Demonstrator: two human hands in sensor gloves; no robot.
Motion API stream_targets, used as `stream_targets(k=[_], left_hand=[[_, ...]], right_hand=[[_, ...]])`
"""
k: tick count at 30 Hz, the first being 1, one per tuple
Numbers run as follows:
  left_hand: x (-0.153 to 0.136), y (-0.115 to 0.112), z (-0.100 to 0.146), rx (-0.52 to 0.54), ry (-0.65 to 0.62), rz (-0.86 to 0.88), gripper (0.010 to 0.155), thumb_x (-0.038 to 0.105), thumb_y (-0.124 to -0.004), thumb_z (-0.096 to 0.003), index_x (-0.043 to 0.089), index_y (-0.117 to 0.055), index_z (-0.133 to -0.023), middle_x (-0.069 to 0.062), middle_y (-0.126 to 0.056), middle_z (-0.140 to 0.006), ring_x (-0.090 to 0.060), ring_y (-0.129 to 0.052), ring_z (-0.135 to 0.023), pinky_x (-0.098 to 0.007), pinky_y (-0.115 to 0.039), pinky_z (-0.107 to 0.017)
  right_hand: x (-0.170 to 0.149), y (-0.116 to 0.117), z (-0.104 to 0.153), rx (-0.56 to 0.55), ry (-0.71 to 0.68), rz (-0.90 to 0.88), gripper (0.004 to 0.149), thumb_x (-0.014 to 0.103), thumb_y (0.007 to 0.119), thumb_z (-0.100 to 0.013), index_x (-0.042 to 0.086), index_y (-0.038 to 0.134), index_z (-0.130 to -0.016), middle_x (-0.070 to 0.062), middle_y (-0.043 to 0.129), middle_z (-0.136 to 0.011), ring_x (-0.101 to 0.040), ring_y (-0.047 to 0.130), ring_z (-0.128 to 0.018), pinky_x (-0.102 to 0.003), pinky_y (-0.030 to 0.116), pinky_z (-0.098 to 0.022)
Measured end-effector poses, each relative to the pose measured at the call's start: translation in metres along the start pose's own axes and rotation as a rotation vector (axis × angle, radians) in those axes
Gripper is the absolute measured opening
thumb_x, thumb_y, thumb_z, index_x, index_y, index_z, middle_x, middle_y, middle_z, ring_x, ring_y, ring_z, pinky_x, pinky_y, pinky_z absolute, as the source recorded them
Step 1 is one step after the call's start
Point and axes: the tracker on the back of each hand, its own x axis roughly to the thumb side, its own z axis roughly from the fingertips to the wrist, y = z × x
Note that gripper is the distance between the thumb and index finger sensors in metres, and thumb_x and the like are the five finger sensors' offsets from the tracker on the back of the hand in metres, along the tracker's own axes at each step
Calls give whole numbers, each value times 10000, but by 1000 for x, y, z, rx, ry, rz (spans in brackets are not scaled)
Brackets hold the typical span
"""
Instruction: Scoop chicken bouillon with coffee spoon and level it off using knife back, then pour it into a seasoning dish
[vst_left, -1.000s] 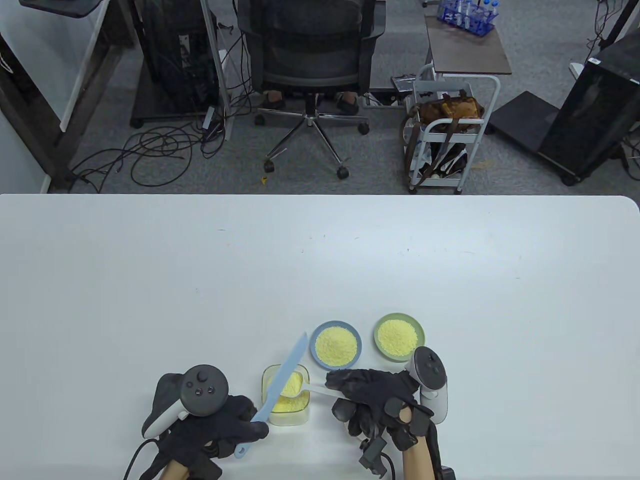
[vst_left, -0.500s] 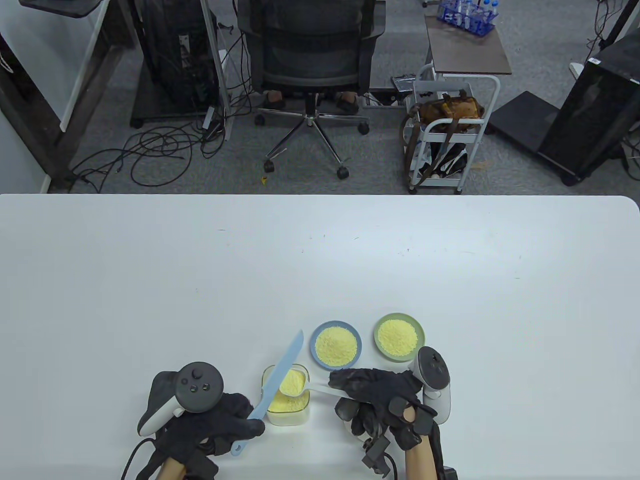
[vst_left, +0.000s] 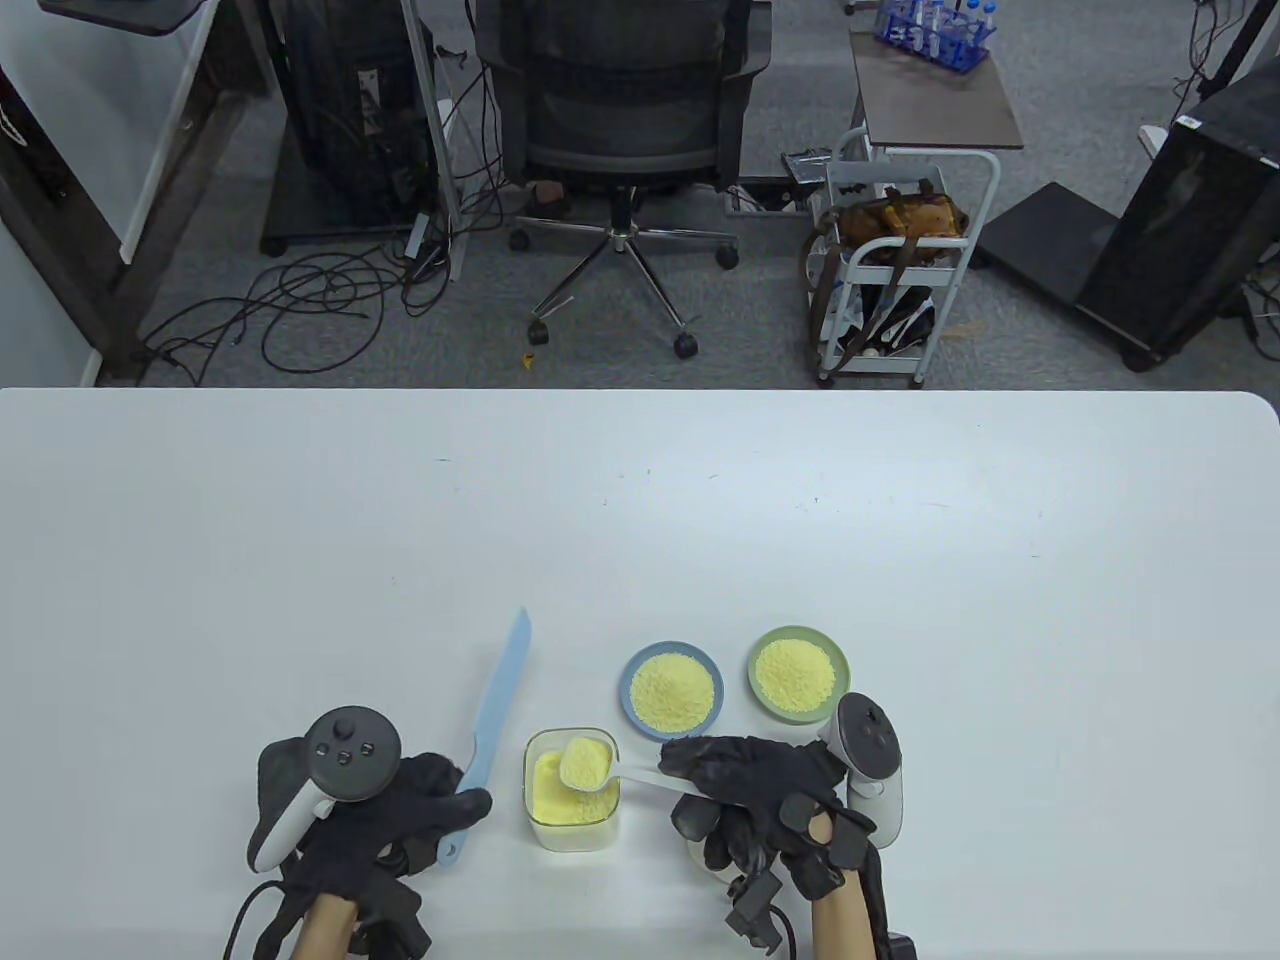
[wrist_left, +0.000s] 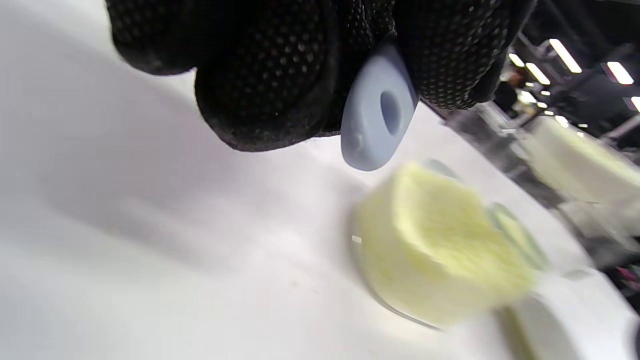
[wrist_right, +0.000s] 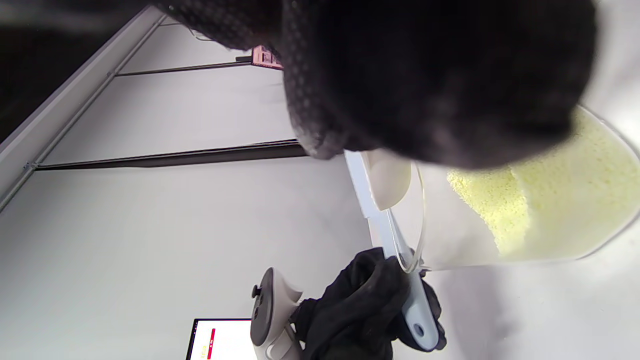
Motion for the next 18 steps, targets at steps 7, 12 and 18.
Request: stream_targets(k=[7, 12, 18], left_hand=[[-23, -8, -18, 59, 193, -23, 490, 460, -885, -391, 116, -853, -738, -89, -984, -511, -165, -1015, -280, -311, -820, -262], [-28, -13, -24, 80, 254, -71, 477, 448, -885, -385, 114, -868, -724, -87, -1001, -499, -165, -1027, -264, -304, -829, -249], [-28, -13, -25, 77, 268, -83, 442, 421, -878, -382, 120, -907, -704, -104, -1016, -475, -192, -1033, -248, -310, -828, -237]], right_hand=[[-1, 2, -1, 13, 7, 1, 411, 139, 730, -422, -137, 738, -725, -337, 912, -313, 75, 894, 118, -278, 915, -47], [-1, 2, -1, 13, 3, 1, 411, 140, 730, -422, -136, 737, -727, -337, 911, -315, 74, 894, 116, -277, 915, -48], [-1, 2, -2, 13, 0, 5, 411, 140, 729, -423, -135, 736, -728, -338, 910, -317, 73, 894, 115, -279, 913, -50]])
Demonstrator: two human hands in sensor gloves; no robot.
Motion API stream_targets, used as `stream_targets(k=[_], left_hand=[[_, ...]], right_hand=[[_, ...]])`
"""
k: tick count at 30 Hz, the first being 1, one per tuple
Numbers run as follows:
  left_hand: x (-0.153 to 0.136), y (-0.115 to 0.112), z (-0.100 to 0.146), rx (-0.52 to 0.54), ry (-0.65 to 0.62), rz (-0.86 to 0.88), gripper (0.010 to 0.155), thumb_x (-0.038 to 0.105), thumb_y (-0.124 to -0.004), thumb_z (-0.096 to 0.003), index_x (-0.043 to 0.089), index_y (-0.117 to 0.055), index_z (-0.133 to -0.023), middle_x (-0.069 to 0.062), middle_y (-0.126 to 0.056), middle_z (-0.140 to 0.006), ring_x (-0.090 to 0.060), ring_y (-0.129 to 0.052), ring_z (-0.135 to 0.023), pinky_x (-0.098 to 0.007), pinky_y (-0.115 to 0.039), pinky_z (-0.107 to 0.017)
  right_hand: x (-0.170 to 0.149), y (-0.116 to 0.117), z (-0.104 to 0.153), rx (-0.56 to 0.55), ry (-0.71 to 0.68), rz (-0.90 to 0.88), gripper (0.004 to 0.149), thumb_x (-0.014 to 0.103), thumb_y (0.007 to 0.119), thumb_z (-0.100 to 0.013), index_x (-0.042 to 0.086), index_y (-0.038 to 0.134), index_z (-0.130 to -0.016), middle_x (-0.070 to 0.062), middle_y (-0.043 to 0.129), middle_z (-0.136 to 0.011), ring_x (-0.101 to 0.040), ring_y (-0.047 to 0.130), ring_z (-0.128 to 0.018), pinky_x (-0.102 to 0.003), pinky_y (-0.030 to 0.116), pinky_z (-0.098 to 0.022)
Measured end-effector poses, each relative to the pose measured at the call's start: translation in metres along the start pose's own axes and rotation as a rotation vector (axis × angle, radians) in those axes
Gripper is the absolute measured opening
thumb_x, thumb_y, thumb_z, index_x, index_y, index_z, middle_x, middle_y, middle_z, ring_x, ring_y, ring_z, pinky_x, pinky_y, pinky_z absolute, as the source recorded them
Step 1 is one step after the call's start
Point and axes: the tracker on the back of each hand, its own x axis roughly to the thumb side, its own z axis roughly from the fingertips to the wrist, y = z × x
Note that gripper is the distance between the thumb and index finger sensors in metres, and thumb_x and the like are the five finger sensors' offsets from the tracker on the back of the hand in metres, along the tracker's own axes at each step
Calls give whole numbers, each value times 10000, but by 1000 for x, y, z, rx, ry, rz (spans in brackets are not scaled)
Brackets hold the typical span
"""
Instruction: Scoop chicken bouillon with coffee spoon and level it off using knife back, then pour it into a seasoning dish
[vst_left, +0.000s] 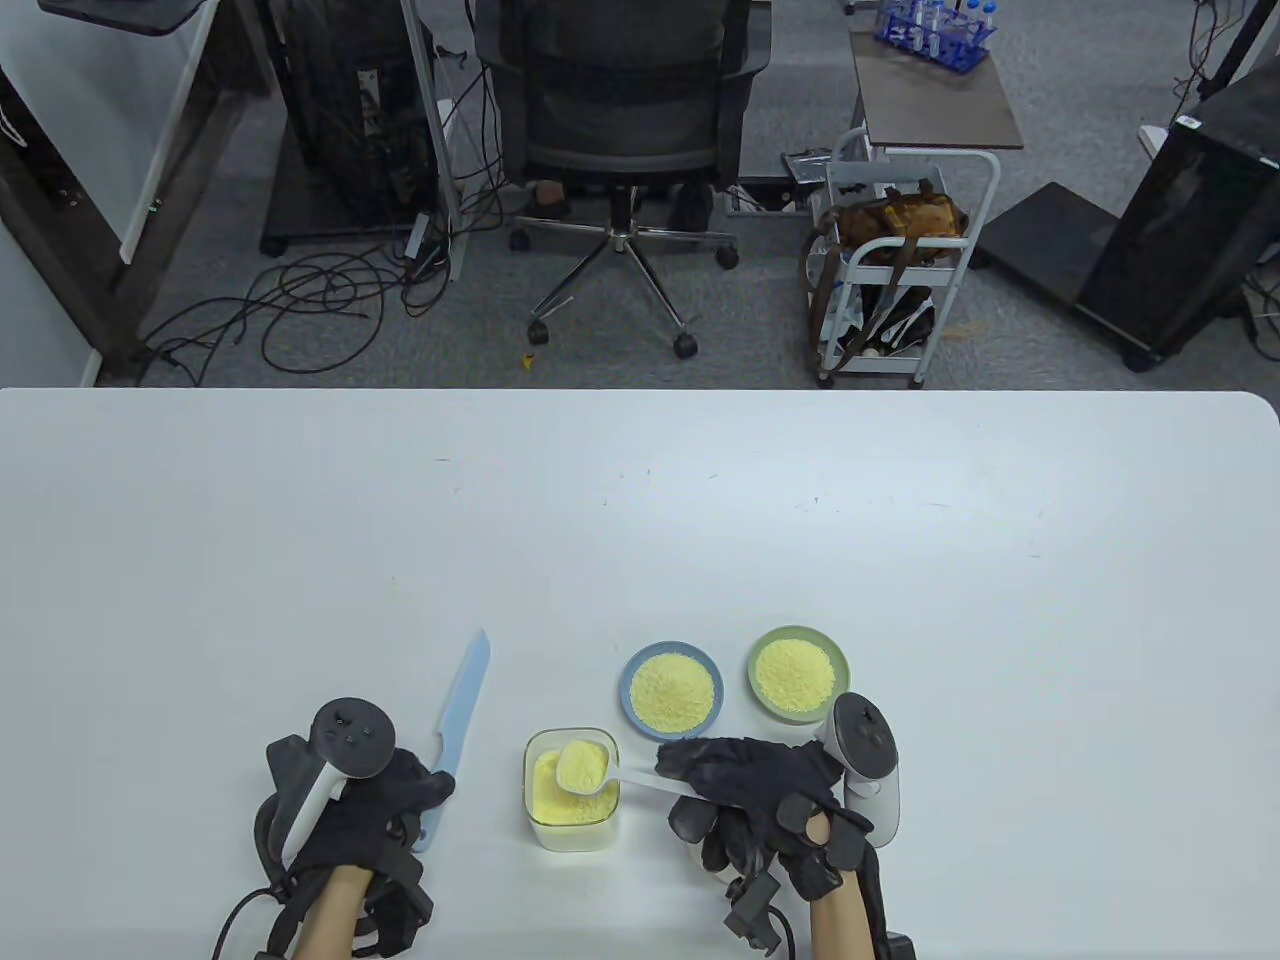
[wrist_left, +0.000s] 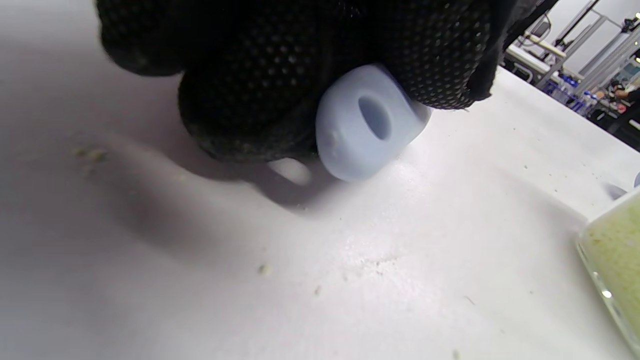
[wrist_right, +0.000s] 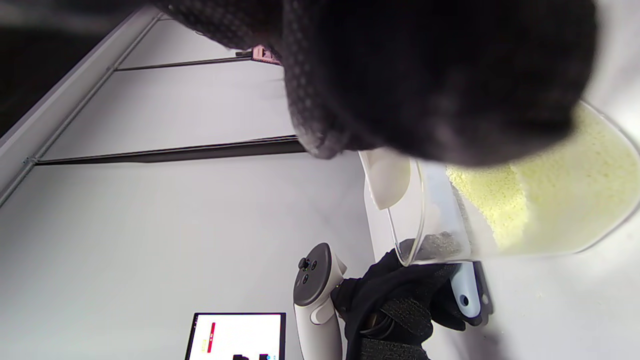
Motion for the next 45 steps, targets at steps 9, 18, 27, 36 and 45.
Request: stream_targets(k=[9, 18, 27, 36, 45], left_hand=[[-2, 0, -1, 34, 64, -148, 449, 480, -896, -324, 168, -888, -647, -49, -982, -436, -141, -990, -220, -300, -812, -236], [5, 1, 6, 99, 50, -237, 583, 512, -901, -305, 154, -836, -760, -77, -965, -544, -159, -996, -326, -313, -812, -305], [5, 8, 17, 367, -46, -116, 683, 599, -781, -375, 149, -758, -889, -144, -925, -753, -247, -1007, -546, -381, -807, -434], [4, 7, 17, 348, -72, -78, 898, 715, -656, -382, 172, -483, -1076, -244, -610, -1088, -388, -787, -937, -554, -659, -652], [4, 4, 15, 308, -95, -55, 927, 737, -615, -390, 178, -405, -1099, -259, -509, -1129, -418, -692, -1005, -592, -604, -682]], right_hand=[[0, 0, 0, 3, 3, 12, 412, 141, 729, -423, -134, 736, -730, -340, 909, -320, 70, 894, 113, -282, 911, -52], [0, -1, 1, 1, -5, 4, 412, 142, 728, -425, -132, 734, -733, -340, 908, -325, 69, 895, 110, -283, 910, -55], [5, -13, 8, -34, -55, -40, 413, 146, 725, -428, -123, 733, -742, -339, 906, -339, 65, 897, 101, -288, 909, -66], [12, -54, 37, -257, -103, -50, 416, 153, 716, -437, -104, 715, -764, -336, 896, -377, 55, 901, 78, -295, 905, -96], [13, -84, 67, -599, -25, 122, 426, 145, 704, -443, -92, 676, -796, -354, 867, -443, 15, 923, 27, -330, 890, -148]])
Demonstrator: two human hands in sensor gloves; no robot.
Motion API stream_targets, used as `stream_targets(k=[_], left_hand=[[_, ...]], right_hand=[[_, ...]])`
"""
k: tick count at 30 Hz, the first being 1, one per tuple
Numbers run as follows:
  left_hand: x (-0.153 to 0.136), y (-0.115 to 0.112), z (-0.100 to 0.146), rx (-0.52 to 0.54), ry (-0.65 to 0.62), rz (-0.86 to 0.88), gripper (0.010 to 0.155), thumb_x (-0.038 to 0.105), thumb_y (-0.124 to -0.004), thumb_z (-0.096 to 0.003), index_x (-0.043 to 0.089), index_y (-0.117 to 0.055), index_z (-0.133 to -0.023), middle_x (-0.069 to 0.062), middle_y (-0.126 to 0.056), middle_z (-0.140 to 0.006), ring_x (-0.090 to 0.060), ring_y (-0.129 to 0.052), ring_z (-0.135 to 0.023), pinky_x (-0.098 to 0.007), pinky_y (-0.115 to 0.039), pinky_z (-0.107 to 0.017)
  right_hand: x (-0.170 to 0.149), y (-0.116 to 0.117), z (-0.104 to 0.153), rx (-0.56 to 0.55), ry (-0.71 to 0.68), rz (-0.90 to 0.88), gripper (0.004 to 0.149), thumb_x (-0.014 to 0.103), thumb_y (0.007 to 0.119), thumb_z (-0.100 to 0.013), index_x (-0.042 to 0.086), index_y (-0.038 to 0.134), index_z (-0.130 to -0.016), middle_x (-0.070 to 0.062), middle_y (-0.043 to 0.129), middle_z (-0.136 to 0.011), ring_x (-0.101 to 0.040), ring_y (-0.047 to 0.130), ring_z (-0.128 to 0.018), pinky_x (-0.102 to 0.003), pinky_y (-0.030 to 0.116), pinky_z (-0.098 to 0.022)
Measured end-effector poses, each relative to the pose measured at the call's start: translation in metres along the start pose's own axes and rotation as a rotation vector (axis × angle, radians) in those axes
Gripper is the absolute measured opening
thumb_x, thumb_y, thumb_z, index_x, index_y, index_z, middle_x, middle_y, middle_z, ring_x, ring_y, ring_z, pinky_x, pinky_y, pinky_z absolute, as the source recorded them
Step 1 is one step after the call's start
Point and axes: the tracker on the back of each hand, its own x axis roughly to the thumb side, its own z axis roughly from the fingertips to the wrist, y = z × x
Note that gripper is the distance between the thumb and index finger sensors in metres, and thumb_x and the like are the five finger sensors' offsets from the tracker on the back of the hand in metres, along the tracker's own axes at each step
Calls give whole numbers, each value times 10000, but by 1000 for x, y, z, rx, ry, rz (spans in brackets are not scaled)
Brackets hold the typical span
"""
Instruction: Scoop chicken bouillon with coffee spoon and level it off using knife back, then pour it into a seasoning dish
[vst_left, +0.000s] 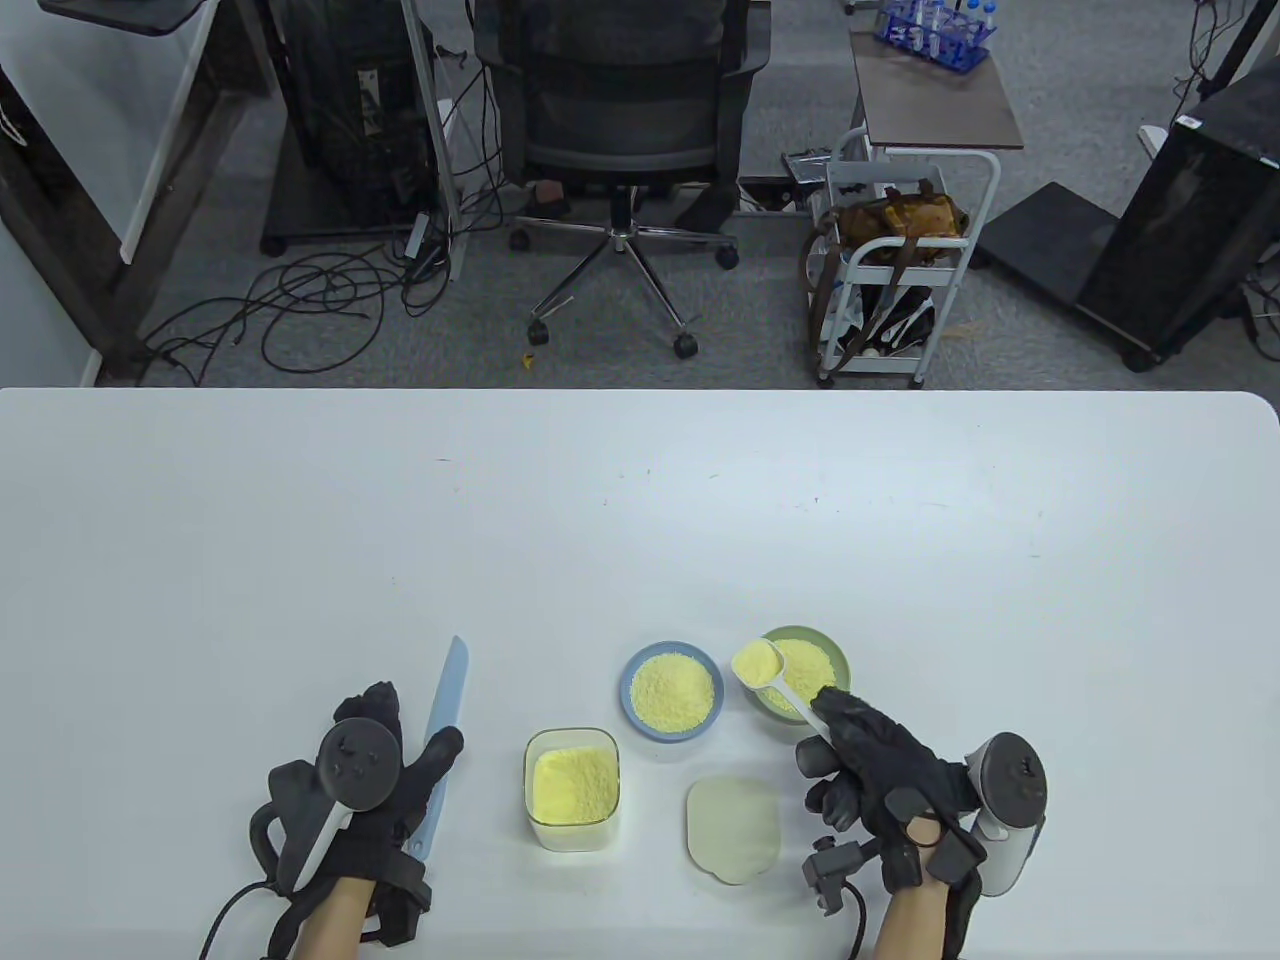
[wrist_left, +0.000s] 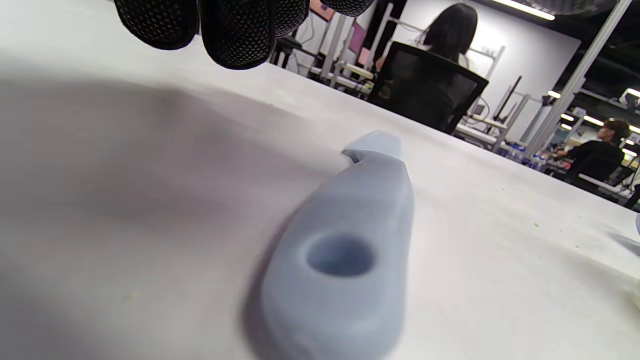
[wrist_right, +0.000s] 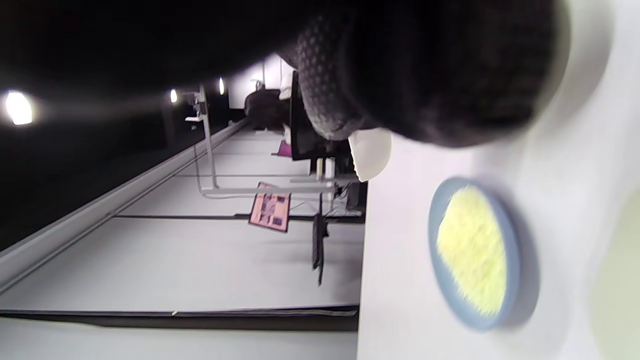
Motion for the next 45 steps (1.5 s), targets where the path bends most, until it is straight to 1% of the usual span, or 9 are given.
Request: stream_targets(k=[2, 4, 7, 11, 17, 22, 31, 38, 45], left_hand=[[0, 0, 0, -4, 3, 4, 926, 733, -616, -392, 174, -404, -1098, -261, -511, -1127, -417, -694, -1002, -592, -603, -682], [0, 0, 0, -8, 3, 10, 925, 733, -614, -392, 172, -407, -1097, -259, -516, -1125, -415, -697, -1000, -593, -603, -681], [-1, -1, 0, -8, 2, 19, 922, 729, -614, -393, 167, -412, -1095, -259, -526, -1120, -414, -706, -993, -592, -604, -680], [-1, -2, 0, -7, 1, 22, 916, 725, -614, -396, 163, -419, -1092, -256, -538, -1115, -412, -713, -987, -592, -605, -679], [-1, -2, 0, -11, 0, 25, 913, 723, -613, -396, 160, -423, -1090, -255, -546, -1111, -410, -719, -983, -593, -605, -678], [-1, -3, -1, -13, -3, 27, 909, 720, -611, -399, 157, -427, -1089, -254, -550, -1110, -408, -722, -980, -594, -603, -678], [-1, -4, -1, -19, -6, 28, 904, 717, -609, -401, 155, -435, -1087, -252, -557, -1108, -407, -724, -978, -596, -602, -677], [-2, -4, -2, -20, -6, 39, 896, 714, -608, -404, 159, -439, -1086, -250, -557, -1108, -406, -723, -979, -594, -601, -679], [-1, -4, 0, -23, -9, 36, 896, 711, -606, -404, 156, -434, -1085, -251, -552, -1107, -408, -720, -979, -594, -600, -678]], right_hand=[[0, -3, 1, -59, 18, 88, 430, 139, 705, -440, -91, 668, -801, -364, 856, -460, -3, 928, 10, -346, 883, -161], [0, -3, 1, -82, 30, 166, 434, 133, 706, -440, -87, 657, -811, -368, 844, -487, -18, 932, -10, -360, 875, -176], [0, -2, 0, -94, 34, 246, 441, 126, 707, -437, -81, 644, -821, -375, 828, -519, -35, 938, -40, -377, 866, -199], [1, 1, -1, -96, 25, 282, 457, 98, 720, -425, -71, 630, -840, -391, 798, -569, -71, 942, -90, -410, 847, -240], [7, 3, 0, -100, 22, 431, 473, 77, 726, -407, -46, 631, -854, -393, 776, -620, -104, 944, -118, -437, 831, -280], [7, 2, 0, -99, 32, 453, 483, 52, 716, -397, -32, 626, -864, -401, 736, -665, -138, 938, -159, -463, 806, -319], [6, 2, 0, -113, 41, 475, 474, 44, 691, -400, -11, 632, -867, -399, 675, -715, -181, 928, -245, -497, 761, -384], [7, 3, 0, -113, 47, 493, 481, 27, 669, -396, 6, 629, -876, -394, 609, -763, -254, 900, -371, -554, 684, -471], [10, 4, 0, -95, 34, 519, 494, 11, 657, -391, 26, 628, -884, -367, 574, -808, -281, 876, -418, -575, 643, -503]])
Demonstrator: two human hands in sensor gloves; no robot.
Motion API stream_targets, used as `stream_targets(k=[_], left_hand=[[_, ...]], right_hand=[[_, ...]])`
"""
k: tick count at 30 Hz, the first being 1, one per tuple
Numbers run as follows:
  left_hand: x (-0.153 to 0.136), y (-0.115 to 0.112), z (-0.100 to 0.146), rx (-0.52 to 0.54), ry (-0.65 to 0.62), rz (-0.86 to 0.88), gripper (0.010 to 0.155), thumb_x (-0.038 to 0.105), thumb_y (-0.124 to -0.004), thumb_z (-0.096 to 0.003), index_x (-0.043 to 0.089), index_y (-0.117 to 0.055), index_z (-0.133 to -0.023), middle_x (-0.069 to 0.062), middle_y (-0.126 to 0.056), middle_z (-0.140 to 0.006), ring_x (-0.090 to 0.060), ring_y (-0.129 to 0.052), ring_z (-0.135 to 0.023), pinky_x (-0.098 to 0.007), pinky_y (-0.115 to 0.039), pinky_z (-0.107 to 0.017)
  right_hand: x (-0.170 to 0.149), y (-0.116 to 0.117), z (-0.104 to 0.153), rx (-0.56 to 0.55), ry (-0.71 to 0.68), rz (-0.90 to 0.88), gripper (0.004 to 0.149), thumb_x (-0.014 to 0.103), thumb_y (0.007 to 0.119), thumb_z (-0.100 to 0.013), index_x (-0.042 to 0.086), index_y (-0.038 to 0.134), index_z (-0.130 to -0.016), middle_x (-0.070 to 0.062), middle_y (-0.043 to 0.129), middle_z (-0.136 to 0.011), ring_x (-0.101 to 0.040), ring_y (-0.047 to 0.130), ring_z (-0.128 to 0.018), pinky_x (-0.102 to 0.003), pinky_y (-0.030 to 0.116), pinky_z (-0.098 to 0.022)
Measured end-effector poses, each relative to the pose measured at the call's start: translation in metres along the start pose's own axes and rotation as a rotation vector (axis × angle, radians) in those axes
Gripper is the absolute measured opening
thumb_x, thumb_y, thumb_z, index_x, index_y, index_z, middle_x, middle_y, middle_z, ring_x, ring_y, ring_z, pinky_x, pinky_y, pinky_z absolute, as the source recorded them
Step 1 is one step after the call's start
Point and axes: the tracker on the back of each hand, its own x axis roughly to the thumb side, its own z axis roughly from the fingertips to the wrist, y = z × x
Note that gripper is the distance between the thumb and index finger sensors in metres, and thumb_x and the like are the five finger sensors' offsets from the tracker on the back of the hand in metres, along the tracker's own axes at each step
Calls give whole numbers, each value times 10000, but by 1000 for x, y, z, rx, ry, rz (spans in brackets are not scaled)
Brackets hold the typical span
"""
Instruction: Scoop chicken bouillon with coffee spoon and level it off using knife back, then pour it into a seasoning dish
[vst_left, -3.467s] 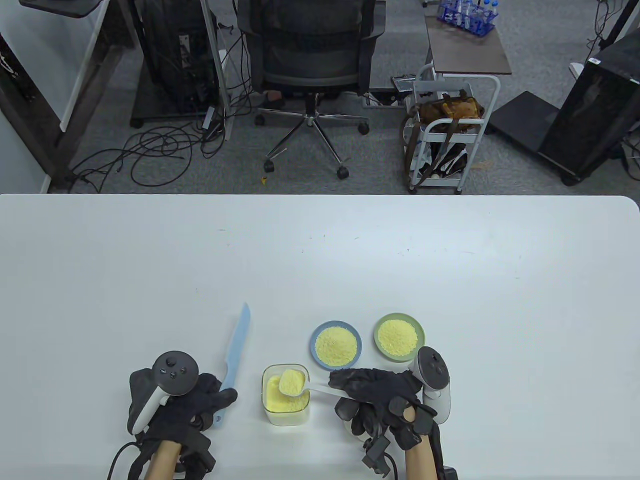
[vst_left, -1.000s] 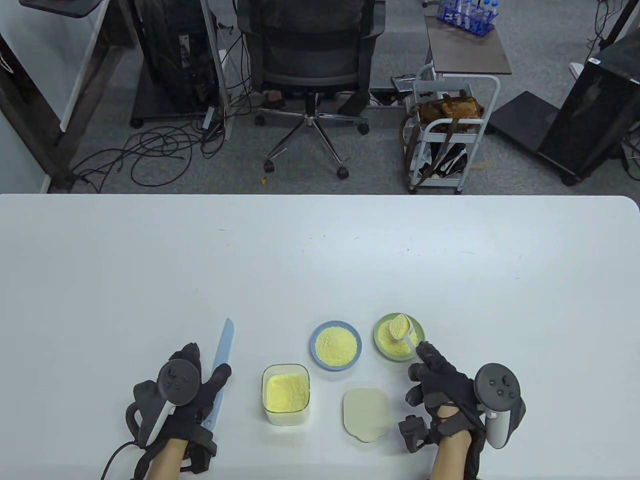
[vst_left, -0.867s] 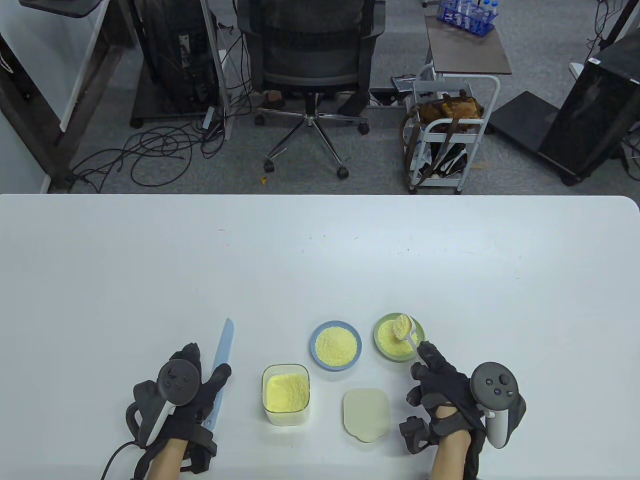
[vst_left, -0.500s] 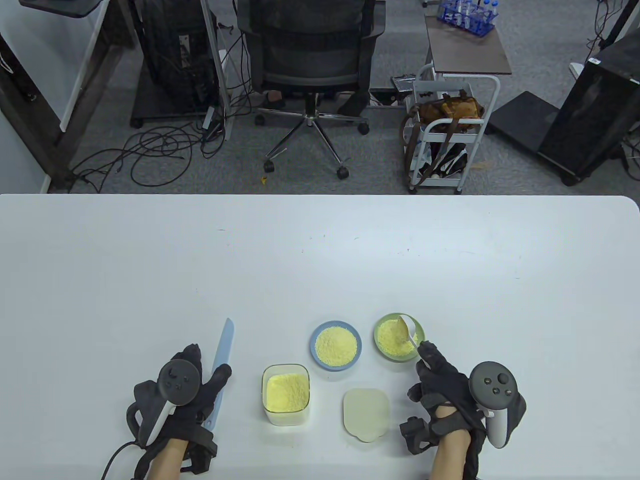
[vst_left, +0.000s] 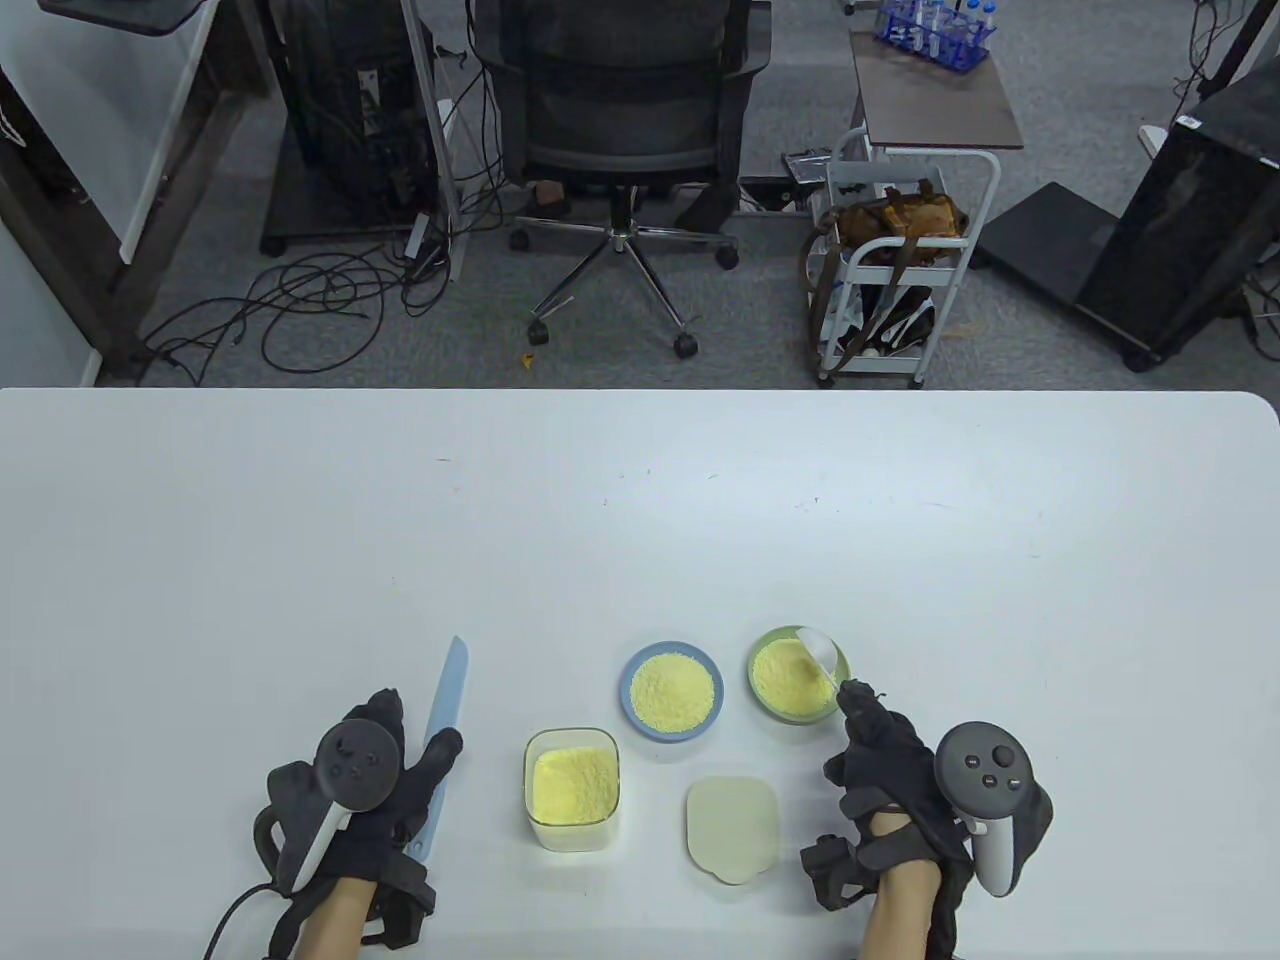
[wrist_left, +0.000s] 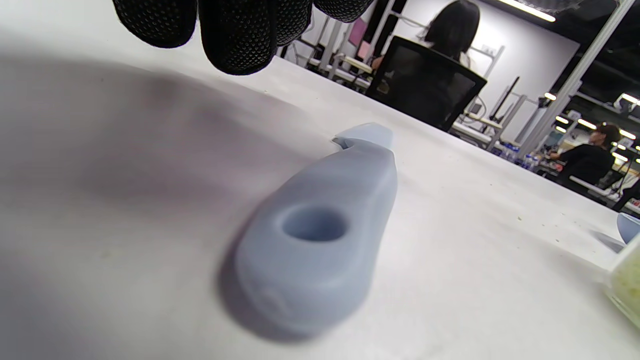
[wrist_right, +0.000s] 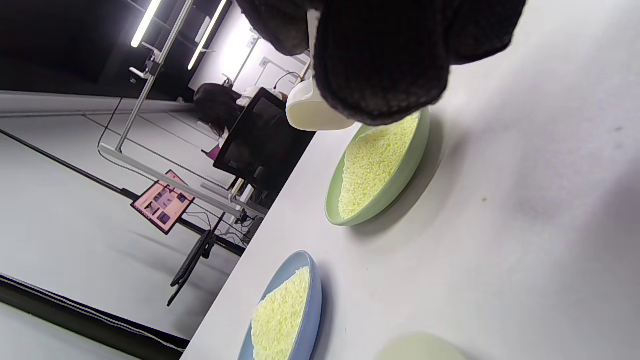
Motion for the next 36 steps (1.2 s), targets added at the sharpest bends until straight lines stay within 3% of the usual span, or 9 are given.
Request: stream_targets(k=[19, 25, 28, 33, 36], left_hand=[[-1, 0, -2, -1, 2, 13, 885, 704, -605, -410, 157, -436, -1086, -252, -551, -1107, -406, -719, -979, -591, -599, -680], [-1, -1, -2, -5, 0, 14, 878, 699, -605, -414, 159, -436, -1085, -249, -551, -1107, -405, -718, -979, -588, -599, -680], [0, -1, -2, -7, -1, 16, 876, 698, -603, -415, 161, -434, -1086, -247, -547, -1109, -403, -717, -981, -588, -598, -681], [0, -1, -2, -12, -5, 38, 873, 695, -606, -416, 162, -435, -1086, -246, -548, -1109, -404, -716, -981, -587, -598, -682], [0, -2, -2, -23, -9, 42, 871, 694, -606, -417, 162, -435, -1085, -248, -547, -1109, -403, -715, -982, -587, -598, -682]], right_hand=[[2, 1, 1, -36, -13, 30, 503, 5, 644, -394, 40, 611, -895, -361, 550, -821, -291, 857, -448, -583, 618, -524], [0, -2, 2, -140, -56, -139, 473, 91, 683, -438, 23, 599, -899, -371, 594, -777, -257, 885, -455, -555, 661, -507], [-1, -4, 3, -194, -66, -125, 485, 140, 689, -464, 19, 553, -914, -352, 610, -766, -227, 889, -443, -533, 679, -504], [-2, -14, 9, -403, -80, -16, 473, 194, 702, -477, 30, 578, -903, -290, 703, -714, -161, 920, -363, -487, 743, -456], [-2, -17, 10, -452, -73, -4, 469, 204, 704, -483, 37, 583, -905, -280, 713, -711, -156, 921, -361, -483, 746, -457]])
